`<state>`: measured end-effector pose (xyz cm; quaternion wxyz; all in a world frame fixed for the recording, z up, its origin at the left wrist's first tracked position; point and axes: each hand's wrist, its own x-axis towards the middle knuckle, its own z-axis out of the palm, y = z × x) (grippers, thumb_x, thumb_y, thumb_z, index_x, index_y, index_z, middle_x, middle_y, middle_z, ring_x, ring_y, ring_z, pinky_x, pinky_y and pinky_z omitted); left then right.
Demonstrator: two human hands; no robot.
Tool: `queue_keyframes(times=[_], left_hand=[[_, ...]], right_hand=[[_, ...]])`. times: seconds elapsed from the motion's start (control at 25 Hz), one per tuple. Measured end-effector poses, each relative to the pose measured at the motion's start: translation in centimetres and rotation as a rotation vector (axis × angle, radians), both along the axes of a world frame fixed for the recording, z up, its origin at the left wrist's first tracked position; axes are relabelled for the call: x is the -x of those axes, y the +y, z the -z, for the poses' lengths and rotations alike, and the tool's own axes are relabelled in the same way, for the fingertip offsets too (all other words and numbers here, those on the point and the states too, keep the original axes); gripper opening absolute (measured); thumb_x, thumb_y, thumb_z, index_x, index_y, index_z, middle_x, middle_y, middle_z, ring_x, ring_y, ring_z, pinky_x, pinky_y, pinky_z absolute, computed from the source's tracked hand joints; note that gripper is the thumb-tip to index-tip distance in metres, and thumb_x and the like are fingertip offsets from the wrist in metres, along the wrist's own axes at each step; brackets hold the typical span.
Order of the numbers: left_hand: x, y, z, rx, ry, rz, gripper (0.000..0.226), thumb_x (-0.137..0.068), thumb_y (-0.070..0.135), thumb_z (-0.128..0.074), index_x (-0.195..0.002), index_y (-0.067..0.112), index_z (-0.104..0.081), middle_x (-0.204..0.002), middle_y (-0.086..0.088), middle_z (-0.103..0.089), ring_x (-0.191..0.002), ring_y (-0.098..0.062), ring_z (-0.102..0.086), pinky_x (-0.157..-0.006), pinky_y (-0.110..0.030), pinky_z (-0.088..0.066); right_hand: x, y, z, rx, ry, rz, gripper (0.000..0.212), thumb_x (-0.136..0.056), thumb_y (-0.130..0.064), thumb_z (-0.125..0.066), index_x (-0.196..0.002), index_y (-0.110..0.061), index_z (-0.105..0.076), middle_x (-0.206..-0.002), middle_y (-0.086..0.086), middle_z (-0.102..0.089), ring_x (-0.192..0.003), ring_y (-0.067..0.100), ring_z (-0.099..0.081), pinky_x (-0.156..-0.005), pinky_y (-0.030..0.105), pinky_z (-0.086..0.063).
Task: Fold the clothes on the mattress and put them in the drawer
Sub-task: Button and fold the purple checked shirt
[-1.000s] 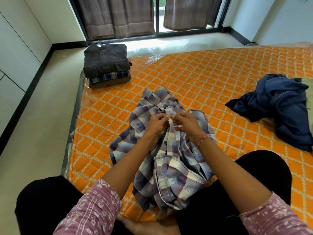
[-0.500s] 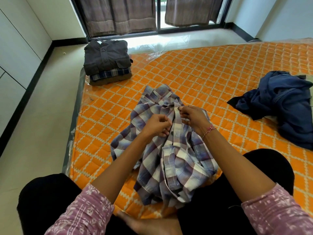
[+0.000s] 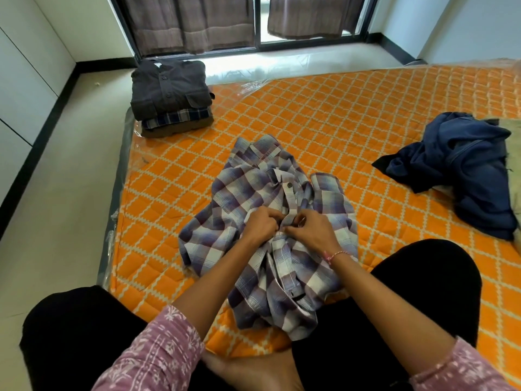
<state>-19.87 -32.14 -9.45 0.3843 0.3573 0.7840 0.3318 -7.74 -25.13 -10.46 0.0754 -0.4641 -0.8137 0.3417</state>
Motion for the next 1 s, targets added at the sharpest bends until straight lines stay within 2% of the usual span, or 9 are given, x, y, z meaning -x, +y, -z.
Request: queue_keyframes(times=[0.12,0.2,0.36,0.48,0.6,0.72,0.84,0.92,1.0], left_hand=[[0.4,0.8,0.1,0.064,-0.143,-0.033,0.043,-0.083,-0.016,-0.034,-0.106,-0.002,-0.069,-0.058,-0.008,-0.05,-0.049,-0.016,-0.04,-0.045,-0.025,-0.031],[0.8,0.9,0.2,0.043,-0.091,-0.05,0.033,-0.086,-0.01,-0.041,-0.101,0.002,-0.068,-0.066,-0.011,-0.059,-0.054,-0.02,-0.05,-0.048,-0.031,-0.041],[0.3,0.8,0.1,0.134,0.594,0.198,0.015,-0.09,0.008,-0.053,-0.092,0.013,-0.067,-0.098,-0.01,-0.067,-0.094,-0.03,-0.06,-0.068,-0.037,-0.048],[-1.0,1.5,-0.3,0.234,0.857,0.34,0.018,-0.091,0.003,-0.048,-0.101,0.006,-0.062,-0.107,-0.014,-0.064,-0.101,-0.033,-0.06,-0.071,-0.039,-0.045],[-1.9,2.0,-0.5,0.258,1.018,0.5,0.022,-0.09,-0.003,-0.048,-0.104,0.005,-0.063,-0.113,-0.012,-0.06,-0.101,-0.029,-0.061,-0.068,-0.034,-0.04],[-1.6,1.9,-0.4,0.328,1.039,0.522,0.024,-0.092,-0.001,-0.047,-0.108,0.005,-0.064,-0.115,-0.011,-0.061,-0.105,-0.027,-0.06,-0.077,-0.033,-0.043],[-1.0,1.9,0.0,0.328,0.957,0.49,0.021,-0.092,0.002,-0.047,-0.106,0.005,-0.063,-0.112,-0.012,-0.063,-0.105,-0.029,-0.06,-0.075,-0.035,-0.043],[-0.5,1.7,0.6,0.311,0.81,0.412,0.018,-0.091,0.007,-0.051,-0.104,0.005,-0.063,-0.108,-0.013,-0.064,-0.103,-0.032,-0.06,-0.076,-0.038,-0.046],[0.3,1.4,1.0,0.259,0.565,0.292,0.014,-0.088,0.012,-0.056,-0.096,0.008,-0.067,-0.101,-0.01,-0.067,-0.098,-0.03,-0.061,-0.078,-0.039,-0.051]], right_hand=[[1.1,-1.4,1.0,-0.009,0.029,0.121,0.032,-0.077,-0.042,-0.069,-0.083,-0.011,-0.066,-0.076,0.005,-0.067,-0.071,0.022,-0.061,-0.058,0.028,-0.041],[1.5,-1.2,1.1,0.019,0.115,0.192,0.022,-0.08,-0.03,-0.067,-0.081,-0.008,-0.07,-0.078,0.01,-0.07,-0.076,0.027,-0.064,-0.06,0.029,-0.043],[0.4,-0.7,0.9,0.101,0.181,0.366,0.014,-0.079,-0.02,-0.07,-0.086,-0.008,-0.072,-0.084,0.013,-0.071,-0.083,0.03,-0.065,-0.071,0.036,-0.051],[0.1,-0.7,0.9,0.099,0.129,0.415,0.016,-0.081,-0.025,-0.069,-0.088,-0.01,-0.072,-0.088,0.014,-0.071,-0.086,0.032,-0.063,-0.072,0.035,-0.05],[0.3,-0.4,1.0,0.128,0.066,0.357,0.018,-0.085,-0.012,-0.058,-0.093,-0.007,-0.074,-0.095,0.018,-0.07,-0.091,0.035,-0.062,-0.074,0.035,-0.049],[0.2,0.0,0.9,0.171,0.065,0.314,0.023,-0.087,-0.005,-0.054,-0.095,-0.008,-0.074,-0.098,0.018,-0.07,-0.094,0.035,-0.062,-0.079,0.036,-0.05],[0.2,0.1,0.8,0.196,0.121,0.373,0.013,-0.079,-0.002,-0.065,-0.07,-0.01,-0.07,-0.083,0.014,-0.068,-0.086,0.032,-0.062,-0.075,0.037,-0.053],[-0.2,0.1,1.0,0.343,0.263,0.471,0.027,-0.07,0.008,-0.07,-0.056,-0.014,-0.063,-0.076,0.009,-0.064,-0.084,0.03,-0.062,-0.077,0.039,-0.056],[-0.5,0.1,1.1,0.535,0.42,0.559,0.028,-0.069,0.015,-0.071,-0.061,-0.011,-0.064,-0.079,0.013,-0.065,-0.083,0.03,-0.064,-0.071,0.034,-0.058]])
